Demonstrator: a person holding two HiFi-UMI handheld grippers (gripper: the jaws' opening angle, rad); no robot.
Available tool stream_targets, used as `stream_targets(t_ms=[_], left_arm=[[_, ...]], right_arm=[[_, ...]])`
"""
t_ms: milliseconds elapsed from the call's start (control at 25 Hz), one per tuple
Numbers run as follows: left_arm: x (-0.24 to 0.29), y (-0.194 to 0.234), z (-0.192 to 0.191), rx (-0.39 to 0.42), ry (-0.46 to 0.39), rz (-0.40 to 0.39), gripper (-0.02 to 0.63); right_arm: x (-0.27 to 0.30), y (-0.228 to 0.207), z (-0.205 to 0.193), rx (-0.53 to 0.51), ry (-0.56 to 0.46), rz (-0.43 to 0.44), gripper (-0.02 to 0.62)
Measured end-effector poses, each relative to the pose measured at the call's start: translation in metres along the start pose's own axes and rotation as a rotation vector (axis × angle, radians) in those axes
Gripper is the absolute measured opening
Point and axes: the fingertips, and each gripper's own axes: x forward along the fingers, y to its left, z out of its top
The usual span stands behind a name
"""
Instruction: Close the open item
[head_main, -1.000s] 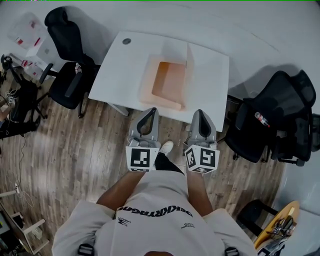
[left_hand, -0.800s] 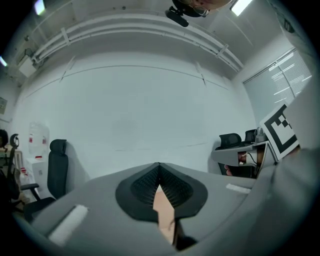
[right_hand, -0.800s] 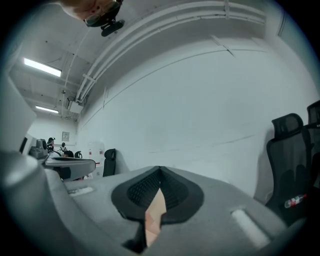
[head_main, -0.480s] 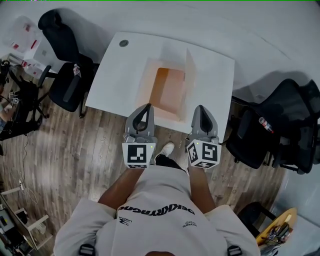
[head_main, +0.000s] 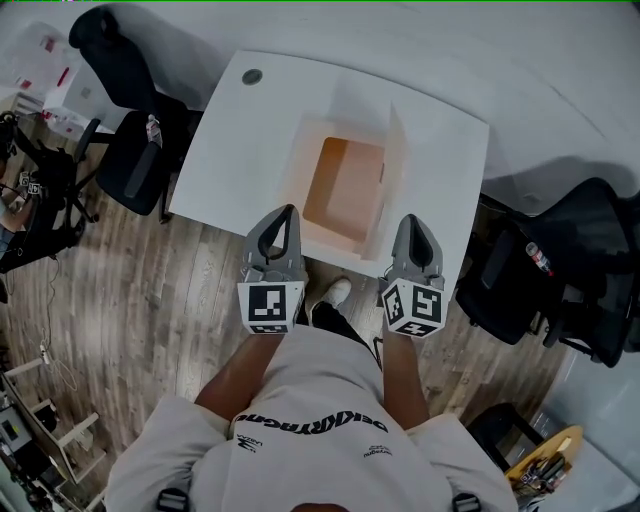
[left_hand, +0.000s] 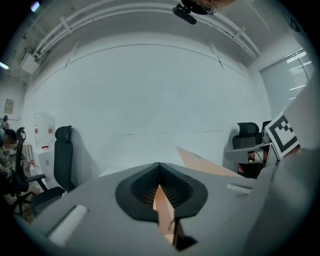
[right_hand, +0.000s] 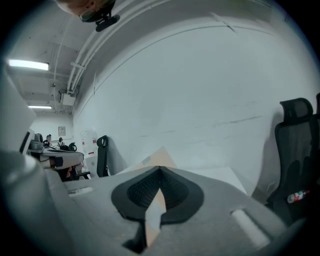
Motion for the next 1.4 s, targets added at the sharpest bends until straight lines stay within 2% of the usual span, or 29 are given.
stream_targets(t_ms=[280,520,680,1000,1400], left_arm=[[0.043,0.033,-0.039,-0.042,0.09,-0.008,0.0],[0.072,0.05,-0.069,-0.04,0.157,-0.018,0.0],[0.081,0.056,-0.085,-0.074,0.206,-0.038,0.0],[0.1,0.069,-0.124,-0.091,0.307,-0.054,0.0],[0.116,0.077,-0.167,-0.096,0.454,-0.088,0.0]], right_arm=[[0.032,-0.015,-0.022,-0.01,0.078,-0.031,0.0],[0.057,-0.014,-0.035,-0.02,0.122,-0.045,0.0],[0.068,-0.014,-0.042,-0.007,0.142,-0.059,0.0],[0.079,-0.02,-0.061,0.009,0.195,-0.077,0.0],[0.092,-0.013,-0.078,0.02,0.253,-0.044,0.0]])
